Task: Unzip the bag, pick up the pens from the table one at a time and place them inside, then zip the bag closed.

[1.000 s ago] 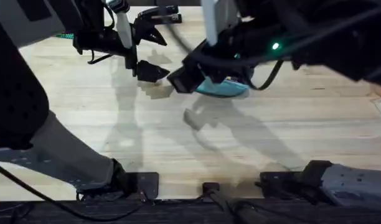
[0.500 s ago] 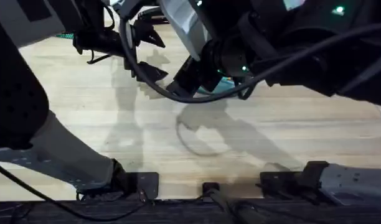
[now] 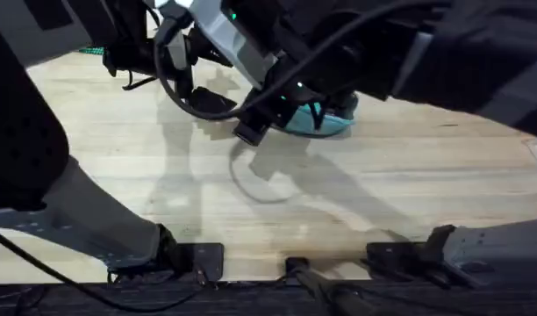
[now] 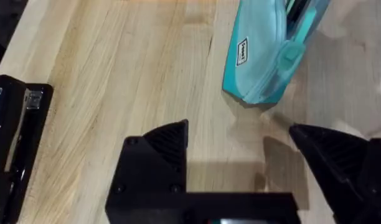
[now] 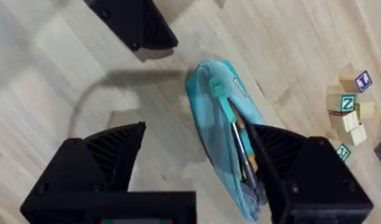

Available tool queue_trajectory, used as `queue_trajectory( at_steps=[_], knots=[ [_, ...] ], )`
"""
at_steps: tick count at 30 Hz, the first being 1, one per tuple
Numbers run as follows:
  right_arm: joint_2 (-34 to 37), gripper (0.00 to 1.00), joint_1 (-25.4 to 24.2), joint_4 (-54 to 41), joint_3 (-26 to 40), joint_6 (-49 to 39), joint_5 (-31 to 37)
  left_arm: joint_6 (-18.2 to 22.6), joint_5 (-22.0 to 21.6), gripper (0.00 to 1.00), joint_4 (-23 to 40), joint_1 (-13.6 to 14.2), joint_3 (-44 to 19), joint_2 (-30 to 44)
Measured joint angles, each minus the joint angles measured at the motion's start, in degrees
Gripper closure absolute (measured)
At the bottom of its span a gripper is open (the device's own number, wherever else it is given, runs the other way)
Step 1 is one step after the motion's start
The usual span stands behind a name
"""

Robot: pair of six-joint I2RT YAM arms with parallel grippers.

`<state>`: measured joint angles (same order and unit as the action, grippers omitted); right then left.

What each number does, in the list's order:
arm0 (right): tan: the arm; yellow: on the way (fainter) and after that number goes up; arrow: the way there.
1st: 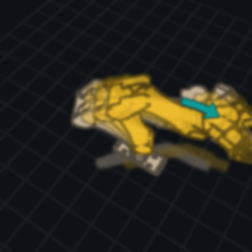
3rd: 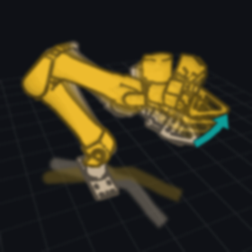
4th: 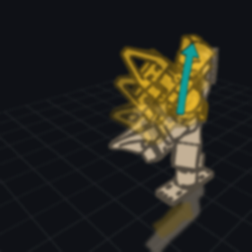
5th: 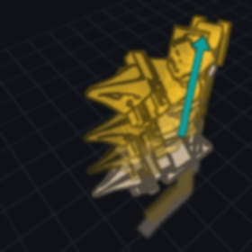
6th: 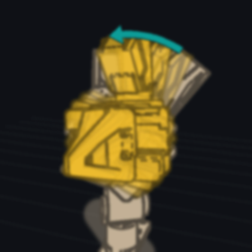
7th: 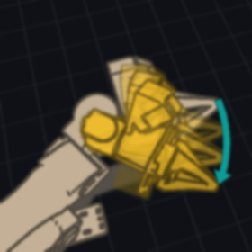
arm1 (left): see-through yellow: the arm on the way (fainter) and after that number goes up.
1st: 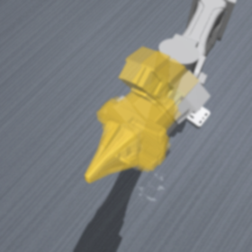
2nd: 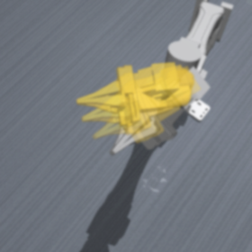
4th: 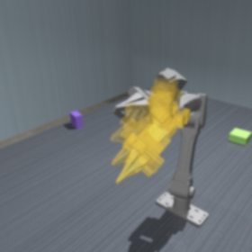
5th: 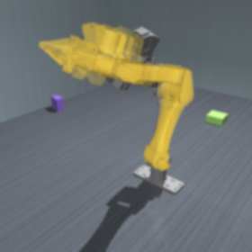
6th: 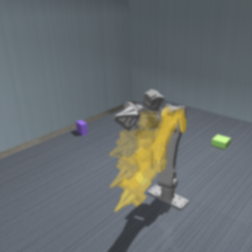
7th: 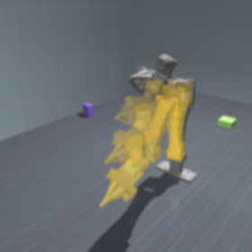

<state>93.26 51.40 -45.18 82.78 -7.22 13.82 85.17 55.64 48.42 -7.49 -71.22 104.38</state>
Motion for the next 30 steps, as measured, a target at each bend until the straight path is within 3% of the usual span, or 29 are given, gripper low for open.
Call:
queue_trajectory(
  at_steps=[8,14,30],
  knots=[
    [1.6,0.005,-4.3,1.5,1.1,4.8,-8.3,0.0,0.0,0.007,0.0,0.0,0.0,0.0],
    [1.7,0.005,-8.4,2.2,1.1,6.8,-10.5,0.0,0.0,0.007,0.0,0.0,0.0,0.0],
    [6.6,0.035,-8.5,3.0,1.5,1.4,-11.7,0.0,0.0,0.007,0.0,0.0,0.0,0.0]
  ],
)
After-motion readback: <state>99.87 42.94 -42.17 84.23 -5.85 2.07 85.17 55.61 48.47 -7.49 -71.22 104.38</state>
